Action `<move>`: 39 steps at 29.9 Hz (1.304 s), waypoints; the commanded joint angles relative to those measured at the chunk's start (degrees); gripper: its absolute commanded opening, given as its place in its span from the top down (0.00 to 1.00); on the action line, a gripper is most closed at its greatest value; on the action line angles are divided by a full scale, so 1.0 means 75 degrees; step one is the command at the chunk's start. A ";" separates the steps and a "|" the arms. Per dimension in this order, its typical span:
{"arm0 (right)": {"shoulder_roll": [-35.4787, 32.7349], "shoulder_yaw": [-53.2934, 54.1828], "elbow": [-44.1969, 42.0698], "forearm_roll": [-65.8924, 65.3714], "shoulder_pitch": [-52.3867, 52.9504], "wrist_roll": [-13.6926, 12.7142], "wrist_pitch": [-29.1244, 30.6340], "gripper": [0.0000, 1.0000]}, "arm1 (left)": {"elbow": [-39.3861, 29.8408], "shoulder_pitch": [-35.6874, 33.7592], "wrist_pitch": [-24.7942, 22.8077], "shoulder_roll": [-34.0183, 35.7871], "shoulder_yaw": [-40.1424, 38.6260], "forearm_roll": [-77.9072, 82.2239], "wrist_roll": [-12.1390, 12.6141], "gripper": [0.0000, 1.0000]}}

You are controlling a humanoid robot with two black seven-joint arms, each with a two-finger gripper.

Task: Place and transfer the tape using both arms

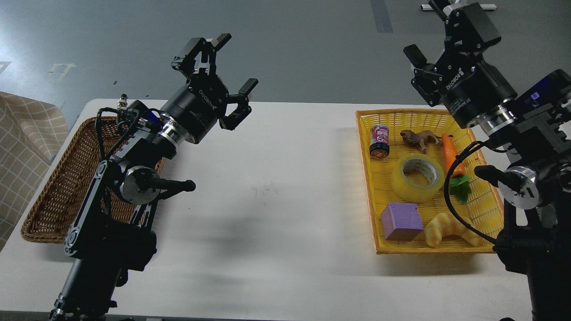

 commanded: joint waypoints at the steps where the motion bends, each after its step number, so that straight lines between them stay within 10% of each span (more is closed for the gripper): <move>1: 0.0000 -0.0033 0.0035 0.0030 -0.0036 0.0006 -0.0004 0.00 | -0.0006 0.0017 0.0011 -0.0001 -0.0004 0.0000 0.0006 0.02; 25: 0.0000 -0.0185 0.0457 0.0030 -0.0399 -0.0041 -0.0027 0.00 | 0.0005 0.0240 0.0374 -0.0001 0.0019 -0.0176 -0.0041 0.02; 32: 0.0000 -0.0279 0.0445 0.0030 -0.0364 -0.0053 -0.0027 0.00 | -0.0018 0.0228 0.0351 -0.0001 0.0078 -0.0082 -0.1223 0.02; 39: 0.0000 -0.0267 0.0457 0.0030 -0.0364 -0.0053 -0.0039 0.00 | -0.0018 0.0240 0.0292 -0.0001 0.0078 -0.0082 -0.1260 0.02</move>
